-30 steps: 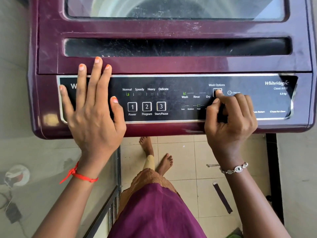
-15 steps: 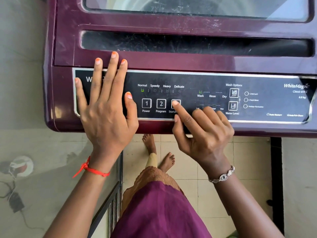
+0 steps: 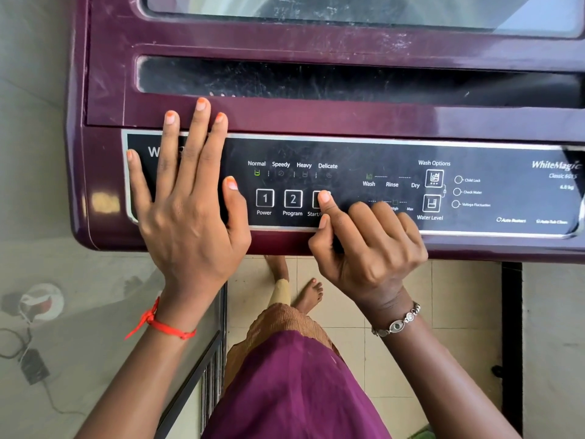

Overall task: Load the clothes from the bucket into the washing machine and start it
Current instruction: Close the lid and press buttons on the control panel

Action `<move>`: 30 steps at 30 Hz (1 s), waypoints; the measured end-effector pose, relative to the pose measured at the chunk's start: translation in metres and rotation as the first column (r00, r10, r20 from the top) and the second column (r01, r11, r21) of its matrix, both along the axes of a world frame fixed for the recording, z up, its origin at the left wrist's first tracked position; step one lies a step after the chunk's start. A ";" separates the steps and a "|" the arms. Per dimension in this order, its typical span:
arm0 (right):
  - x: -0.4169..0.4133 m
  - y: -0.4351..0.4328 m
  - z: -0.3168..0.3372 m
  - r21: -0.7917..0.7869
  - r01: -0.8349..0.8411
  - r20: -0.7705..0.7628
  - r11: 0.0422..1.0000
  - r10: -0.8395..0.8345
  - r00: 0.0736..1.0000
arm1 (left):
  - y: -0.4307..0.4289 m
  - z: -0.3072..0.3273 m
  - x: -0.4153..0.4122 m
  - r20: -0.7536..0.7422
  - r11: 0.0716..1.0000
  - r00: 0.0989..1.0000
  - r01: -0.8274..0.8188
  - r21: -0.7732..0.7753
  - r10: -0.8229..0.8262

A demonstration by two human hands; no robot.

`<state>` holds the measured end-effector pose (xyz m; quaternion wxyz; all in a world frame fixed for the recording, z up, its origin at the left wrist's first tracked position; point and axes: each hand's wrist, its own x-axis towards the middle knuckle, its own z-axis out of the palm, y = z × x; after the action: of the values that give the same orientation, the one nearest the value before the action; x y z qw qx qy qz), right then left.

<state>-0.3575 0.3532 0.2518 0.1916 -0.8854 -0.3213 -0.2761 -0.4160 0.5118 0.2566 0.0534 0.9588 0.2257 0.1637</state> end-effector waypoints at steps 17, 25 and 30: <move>-0.001 -0.008 -0.006 0.185 -0.063 -0.120 0.981 0.086 0.989 | 0.001 -0.005 -0.001 -0.003 1.000 1.000 0.011 -0.013 -0.011; -0.002 -0.014 0.009 0.351 0.014 -0.412 0.936 0.141 0.900 | 0.002 -0.004 0.000 -0.055 0.999 0.998 0.029 -0.039 -0.031; -0.001 -0.026 0.023 0.326 -0.009 -0.530 0.945 0.191 0.826 | -0.001 0.008 0.000 -0.094 0.996 0.994 0.043 -0.082 -0.051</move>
<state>-0.3583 0.3272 0.2749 0.4269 -0.8677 -0.2510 -0.0435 -0.4159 0.5106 0.2644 0.0846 0.9678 0.2117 0.1068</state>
